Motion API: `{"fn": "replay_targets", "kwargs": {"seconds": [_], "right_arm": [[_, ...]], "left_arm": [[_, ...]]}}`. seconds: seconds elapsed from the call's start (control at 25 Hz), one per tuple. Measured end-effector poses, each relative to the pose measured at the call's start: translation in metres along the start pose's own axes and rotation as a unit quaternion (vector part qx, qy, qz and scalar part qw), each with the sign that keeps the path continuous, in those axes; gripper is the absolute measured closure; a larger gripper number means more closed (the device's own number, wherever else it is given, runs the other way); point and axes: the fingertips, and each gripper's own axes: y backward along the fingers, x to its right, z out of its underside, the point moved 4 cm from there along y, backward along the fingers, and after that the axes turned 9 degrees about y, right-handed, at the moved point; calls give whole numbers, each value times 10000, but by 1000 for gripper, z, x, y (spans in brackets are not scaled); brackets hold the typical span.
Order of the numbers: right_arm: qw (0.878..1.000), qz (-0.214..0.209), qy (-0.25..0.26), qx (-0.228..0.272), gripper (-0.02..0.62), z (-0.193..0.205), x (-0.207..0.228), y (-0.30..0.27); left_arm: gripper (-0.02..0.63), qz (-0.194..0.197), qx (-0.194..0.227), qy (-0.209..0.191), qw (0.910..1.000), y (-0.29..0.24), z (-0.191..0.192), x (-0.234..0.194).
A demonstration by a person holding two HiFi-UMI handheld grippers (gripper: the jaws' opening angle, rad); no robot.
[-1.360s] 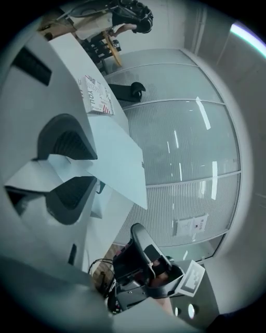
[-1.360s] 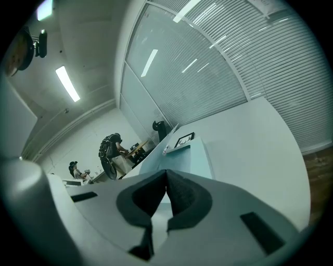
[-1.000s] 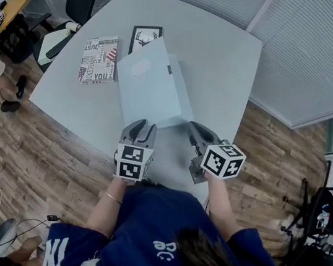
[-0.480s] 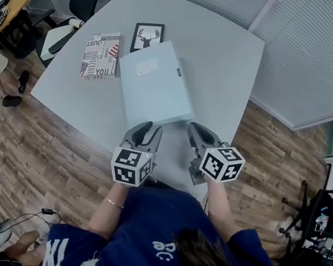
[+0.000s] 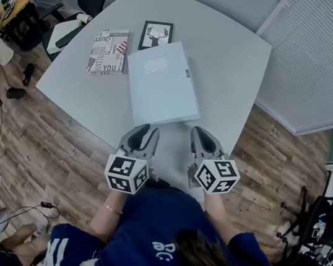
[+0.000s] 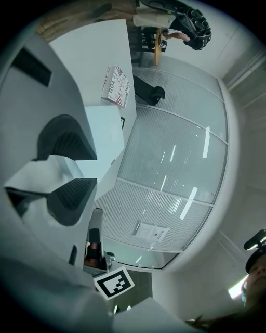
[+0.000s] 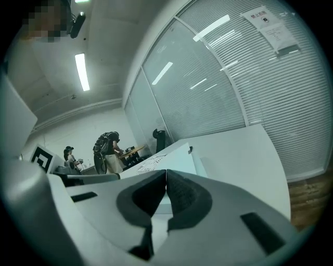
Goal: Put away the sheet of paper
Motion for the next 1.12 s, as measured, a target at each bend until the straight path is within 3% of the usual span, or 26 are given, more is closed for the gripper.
{"fn": "replay_targets", "kwargs": {"seconds": [0.32, 0.52, 0.8, 1.12], "right_arm": [[9980, 83, 568, -262, 588, 11, -24, -6], [9973, 170, 679, -205, 588, 10, -31, -11], [9963, 315, 771, -191, 588, 9, -31, -13], [9949, 392, 906, -218, 589, 8, -31, -16]], "left_arm": [[508, -260, 3, -591, 9979, 6, 5, -5], [601, -463, 137, -565, 9972, 9, -2, -19], [601, -469, 58, -465, 9978, 7, -4, -31], [601, -382, 36, -636, 9972, 4, -5, -28]]}}
